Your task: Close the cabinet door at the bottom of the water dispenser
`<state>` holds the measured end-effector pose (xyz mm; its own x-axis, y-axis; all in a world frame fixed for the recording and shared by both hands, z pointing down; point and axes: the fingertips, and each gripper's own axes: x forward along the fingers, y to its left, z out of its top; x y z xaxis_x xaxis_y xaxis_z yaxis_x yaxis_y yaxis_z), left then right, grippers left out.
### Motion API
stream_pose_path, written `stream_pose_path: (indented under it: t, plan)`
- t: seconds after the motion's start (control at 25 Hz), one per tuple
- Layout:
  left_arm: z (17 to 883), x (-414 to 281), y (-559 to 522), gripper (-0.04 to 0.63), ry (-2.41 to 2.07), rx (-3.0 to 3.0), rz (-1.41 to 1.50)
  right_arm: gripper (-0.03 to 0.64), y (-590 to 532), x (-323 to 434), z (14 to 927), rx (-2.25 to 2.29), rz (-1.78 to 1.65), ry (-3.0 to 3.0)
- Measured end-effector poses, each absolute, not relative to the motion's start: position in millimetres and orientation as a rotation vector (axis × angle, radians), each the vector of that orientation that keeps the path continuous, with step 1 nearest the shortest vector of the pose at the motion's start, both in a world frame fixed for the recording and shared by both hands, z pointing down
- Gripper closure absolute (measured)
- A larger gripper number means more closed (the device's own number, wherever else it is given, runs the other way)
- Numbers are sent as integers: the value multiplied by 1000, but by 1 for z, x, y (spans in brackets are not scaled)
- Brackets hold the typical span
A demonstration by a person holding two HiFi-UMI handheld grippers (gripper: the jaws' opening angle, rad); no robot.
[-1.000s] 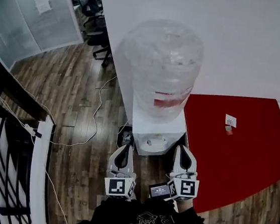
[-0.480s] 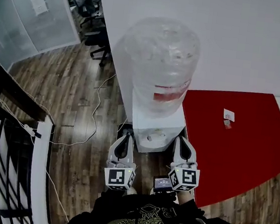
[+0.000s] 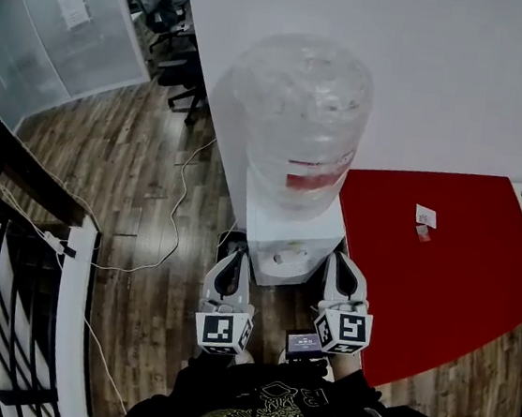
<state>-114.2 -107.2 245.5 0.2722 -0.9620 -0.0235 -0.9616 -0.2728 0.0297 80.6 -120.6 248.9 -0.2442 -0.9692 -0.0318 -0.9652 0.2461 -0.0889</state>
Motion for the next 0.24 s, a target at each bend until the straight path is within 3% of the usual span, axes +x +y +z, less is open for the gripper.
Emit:
stream_pose_path:
  t: [0.24]
  plan:
    - [241,-112,-106,589,-1883,2507,-66,618,-117,80,247,-1873,-74,2422]
